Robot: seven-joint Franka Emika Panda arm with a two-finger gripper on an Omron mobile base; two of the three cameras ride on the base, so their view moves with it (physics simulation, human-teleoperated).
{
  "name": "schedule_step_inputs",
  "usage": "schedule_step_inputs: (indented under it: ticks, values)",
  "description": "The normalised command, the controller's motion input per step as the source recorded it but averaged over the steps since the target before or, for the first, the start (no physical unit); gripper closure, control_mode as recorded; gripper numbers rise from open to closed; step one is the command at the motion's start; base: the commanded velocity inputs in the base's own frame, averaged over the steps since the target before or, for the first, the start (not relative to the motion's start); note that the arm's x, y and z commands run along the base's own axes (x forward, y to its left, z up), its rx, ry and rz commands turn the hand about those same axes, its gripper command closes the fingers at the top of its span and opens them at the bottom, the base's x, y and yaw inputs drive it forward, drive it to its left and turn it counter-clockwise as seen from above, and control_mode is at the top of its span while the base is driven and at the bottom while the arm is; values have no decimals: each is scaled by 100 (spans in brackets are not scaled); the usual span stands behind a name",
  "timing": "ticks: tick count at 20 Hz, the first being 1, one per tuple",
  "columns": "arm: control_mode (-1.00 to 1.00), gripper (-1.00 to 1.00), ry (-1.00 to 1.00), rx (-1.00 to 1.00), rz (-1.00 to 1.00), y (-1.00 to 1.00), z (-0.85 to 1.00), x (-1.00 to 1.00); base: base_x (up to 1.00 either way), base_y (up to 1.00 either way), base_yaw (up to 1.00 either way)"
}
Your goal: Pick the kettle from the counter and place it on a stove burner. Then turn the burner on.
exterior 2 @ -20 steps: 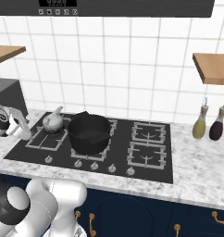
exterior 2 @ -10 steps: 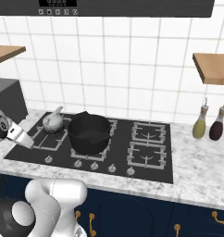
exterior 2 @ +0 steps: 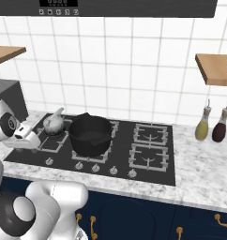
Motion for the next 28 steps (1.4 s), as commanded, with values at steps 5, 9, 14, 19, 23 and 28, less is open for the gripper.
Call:
schedule_step_inputs:
  ticks: [5, 9, 14, 19, 23, 28]
  values:
    - [-100, -100, -1, 4, -4, -8, -12, 31, 0, 0, 0]
    - [-100, -100, 0, 7, -8, -9, -44, 18, 0, 0, 0]
    - [-100, -100, 0, 11, -3, -4, -45, 3, 0, 0, 0]
    - [-100, -100, 0, 9, -1, -7, -31, 1, 0, 0, 0]
    - [-100, -100, 0, 5, 0, -11, -14, 16, 0, 0, 0]
    - [-100, -100, 0, 1, 0, -2, -21, 27, 0, 0, 0]
